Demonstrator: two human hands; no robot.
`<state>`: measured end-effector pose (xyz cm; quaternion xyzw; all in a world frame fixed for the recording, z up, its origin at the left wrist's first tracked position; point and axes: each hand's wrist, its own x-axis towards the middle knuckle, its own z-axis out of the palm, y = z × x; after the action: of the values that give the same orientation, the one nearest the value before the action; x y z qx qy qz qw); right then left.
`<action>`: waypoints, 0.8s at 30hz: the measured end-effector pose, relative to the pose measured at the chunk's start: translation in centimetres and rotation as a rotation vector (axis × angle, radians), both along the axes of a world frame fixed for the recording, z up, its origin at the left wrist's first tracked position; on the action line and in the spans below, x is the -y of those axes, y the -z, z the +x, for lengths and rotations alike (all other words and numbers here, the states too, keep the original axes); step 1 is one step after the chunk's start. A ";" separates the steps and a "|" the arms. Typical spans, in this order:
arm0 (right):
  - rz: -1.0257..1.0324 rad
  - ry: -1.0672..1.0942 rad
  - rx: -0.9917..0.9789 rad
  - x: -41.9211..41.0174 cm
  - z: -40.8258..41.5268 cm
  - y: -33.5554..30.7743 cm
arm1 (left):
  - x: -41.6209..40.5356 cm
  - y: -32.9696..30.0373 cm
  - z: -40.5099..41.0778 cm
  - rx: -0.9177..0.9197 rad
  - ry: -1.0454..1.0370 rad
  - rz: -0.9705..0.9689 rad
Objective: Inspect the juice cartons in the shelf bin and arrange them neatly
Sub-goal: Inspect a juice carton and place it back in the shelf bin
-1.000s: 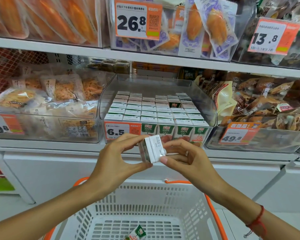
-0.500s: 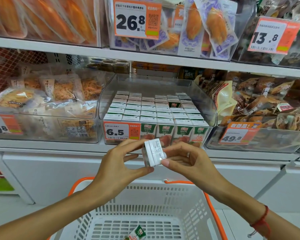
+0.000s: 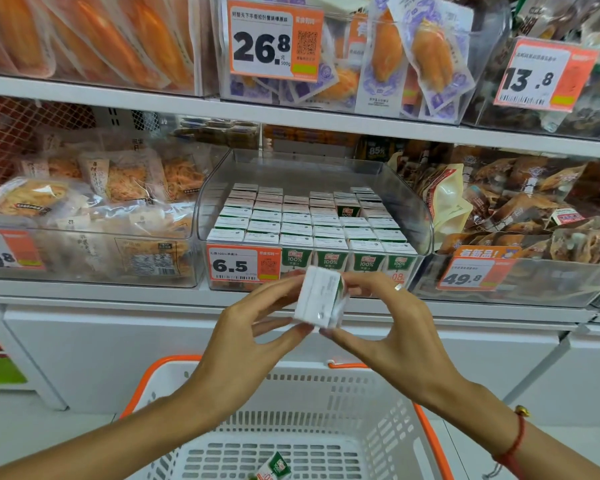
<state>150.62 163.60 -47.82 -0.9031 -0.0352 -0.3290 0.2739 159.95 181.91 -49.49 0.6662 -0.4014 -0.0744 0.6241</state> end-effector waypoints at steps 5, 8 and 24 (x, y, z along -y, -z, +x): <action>0.080 0.077 0.035 -1.3 0.7 0.5 | 0.8 0.2 -1.3 -0.151 -0.021 -0.048; 0.116 0.038 -0.041 -1.7 0.8 0.6 | 0.8 0.1 -0.6 -0.214 -0.053 -0.069; 0.183 -0.136 -0.053 -0.1 -0.5 -1.0 | -0.3 -1.6 1.4 -0.067 0.072 0.109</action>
<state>150.13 163.70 -46.80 -0.8783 -0.0587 -0.2873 0.3776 161.37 182.20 -47.86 0.6815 -0.3991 -0.1409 0.5970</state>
